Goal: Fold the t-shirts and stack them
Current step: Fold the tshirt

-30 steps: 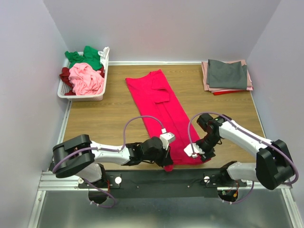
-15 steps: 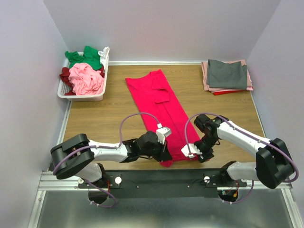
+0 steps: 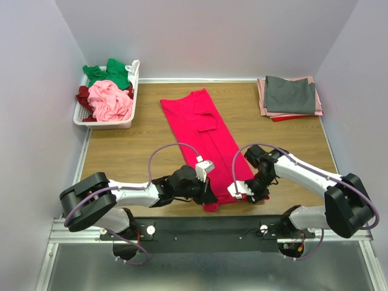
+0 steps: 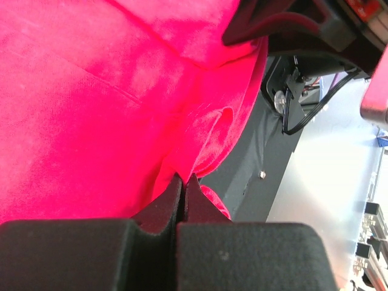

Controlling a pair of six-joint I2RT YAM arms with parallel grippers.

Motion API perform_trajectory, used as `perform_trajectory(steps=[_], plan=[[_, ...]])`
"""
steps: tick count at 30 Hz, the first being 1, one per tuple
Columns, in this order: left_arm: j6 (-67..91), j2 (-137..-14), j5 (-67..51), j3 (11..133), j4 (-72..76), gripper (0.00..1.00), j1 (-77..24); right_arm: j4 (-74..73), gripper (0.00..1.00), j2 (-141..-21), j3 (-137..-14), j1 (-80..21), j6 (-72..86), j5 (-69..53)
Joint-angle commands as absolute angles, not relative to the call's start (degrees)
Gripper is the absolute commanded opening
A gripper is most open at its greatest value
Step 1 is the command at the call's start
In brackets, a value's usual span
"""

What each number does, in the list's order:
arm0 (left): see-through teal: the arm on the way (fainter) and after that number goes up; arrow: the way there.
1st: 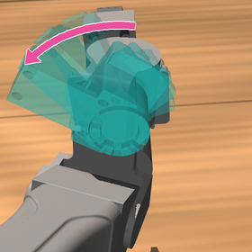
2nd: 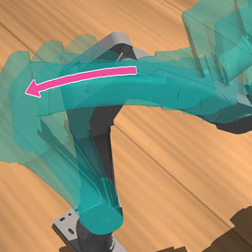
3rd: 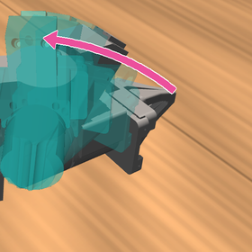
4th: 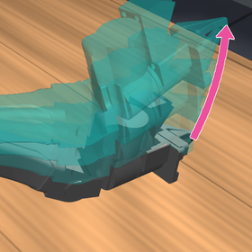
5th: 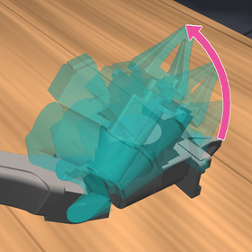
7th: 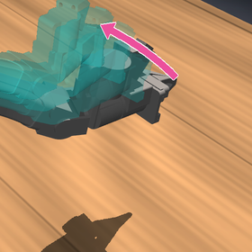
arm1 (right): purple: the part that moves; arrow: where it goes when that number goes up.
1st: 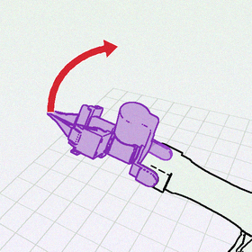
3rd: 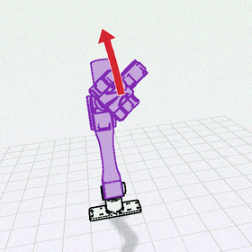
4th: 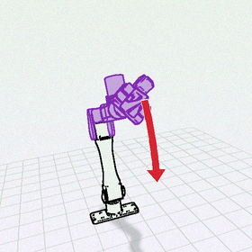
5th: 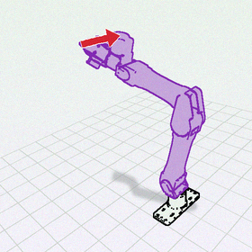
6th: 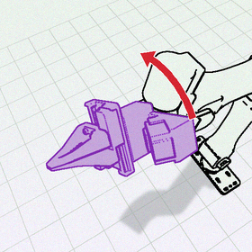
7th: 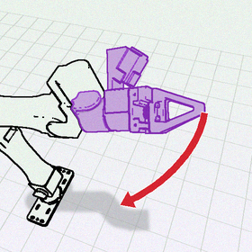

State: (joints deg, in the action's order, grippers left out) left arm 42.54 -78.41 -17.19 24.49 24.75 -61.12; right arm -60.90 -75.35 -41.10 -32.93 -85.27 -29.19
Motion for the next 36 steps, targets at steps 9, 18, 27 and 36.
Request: perform_trajectory(steps=[9,18,27,36], plan=[[41.49,-77.52,-20.92,23.47,26.19,0.0,-60.56,-59.33,0.0,-73.56,-48.5,-33.22,-76.38,-25.84],[38.15,-76.12,-18.55,28.64,17.59,0.0,-56.35,-54.06,0.0,-82.61,-59.84,-33.22,-69.18,-21.89],[33.41,-76.37,-19.24,34.17,9.5,0.0,-40.02,-48.34,0.0,-98.33,-71.87,-32.87,-66.8,-20.21],[23.56,-86.48,-24.43,45.43,4.31,0.0,-30.06,-47.81,0.0,-110.64,-86.73,-28.57,-64.6,-20.22]])
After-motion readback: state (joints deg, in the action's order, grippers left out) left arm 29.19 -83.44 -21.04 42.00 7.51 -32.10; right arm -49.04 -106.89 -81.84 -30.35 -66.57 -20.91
